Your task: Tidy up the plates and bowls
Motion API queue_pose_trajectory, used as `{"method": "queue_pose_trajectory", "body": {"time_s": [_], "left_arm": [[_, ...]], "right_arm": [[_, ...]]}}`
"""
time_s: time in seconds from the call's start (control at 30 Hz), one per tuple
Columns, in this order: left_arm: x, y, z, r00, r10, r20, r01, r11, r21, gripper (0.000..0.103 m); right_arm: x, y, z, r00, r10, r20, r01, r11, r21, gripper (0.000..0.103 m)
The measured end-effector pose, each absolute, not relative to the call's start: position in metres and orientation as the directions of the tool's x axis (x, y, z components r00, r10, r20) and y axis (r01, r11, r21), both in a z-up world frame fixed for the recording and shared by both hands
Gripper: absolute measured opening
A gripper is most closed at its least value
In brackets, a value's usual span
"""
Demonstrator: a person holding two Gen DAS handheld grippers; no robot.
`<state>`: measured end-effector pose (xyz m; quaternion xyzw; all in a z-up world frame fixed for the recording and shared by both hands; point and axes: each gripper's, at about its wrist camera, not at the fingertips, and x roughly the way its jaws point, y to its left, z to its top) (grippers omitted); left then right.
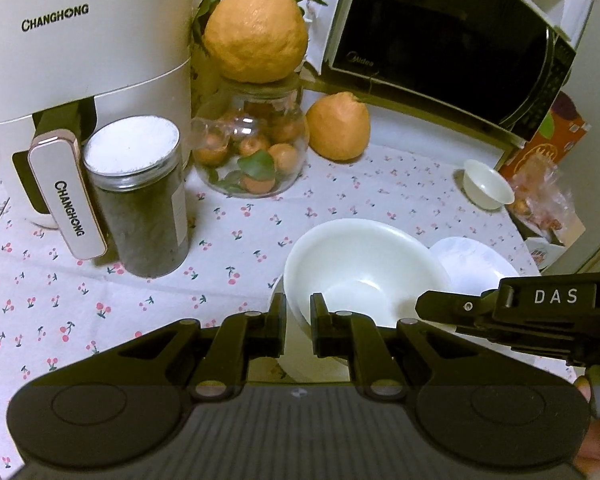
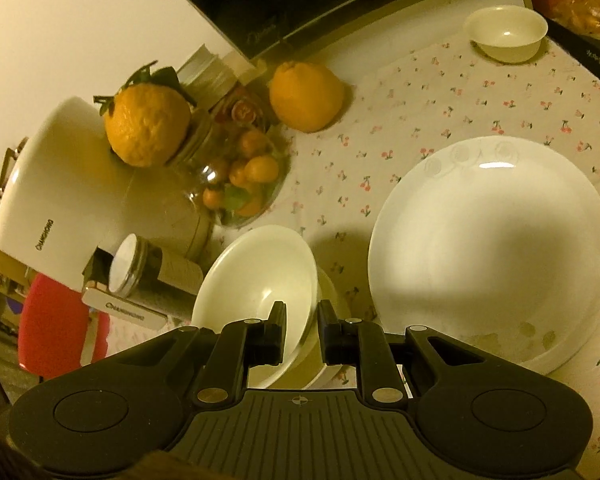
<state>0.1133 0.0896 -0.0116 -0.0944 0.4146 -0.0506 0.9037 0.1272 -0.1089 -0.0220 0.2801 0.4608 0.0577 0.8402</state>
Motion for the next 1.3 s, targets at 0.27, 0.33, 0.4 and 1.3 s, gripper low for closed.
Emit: {"method": "queue_pose_trajectory", "body": {"time_s": [0.27, 0.33, 0.4, 1.3], "left_arm": [[0.119, 0.092, -0.02, 0.62, -0.152, -0.77, 0.001, 0.981, -0.193, 0.011], [0.12, 0.092, -0.022, 0.613, -0.15, -0.776, -0.001, 0.982, -0.19, 0.011], [0.121, 0.093, -0.024, 0.607, -0.147, -0.781, -0.004, 0.982, -0.188, 0.011], [0.127, 0.088, -0.033, 0.579, -0.124, -0.806, 0.01, 0.989, -0.145, 0.011]], "right_arm": [[0.128, -0.104, -0.028, 0.545, 0.364, -0.755, 0.151, 0.844, 0.515, 0.019], [0.129, -0.103, -0.03, 0.54, 0.365, -0.758, 0.149, 0.845, 0.513, 0.019], [0.129, -0.102, -0.031, 0.536, 0.366, -0.761, 0.148, 0.846, 0.512, 0.019], [0.131, -0.1, -0.038, 0.513, 0.368, -0.776, 0.149, 0.852, 0.502, 0.019]]}}
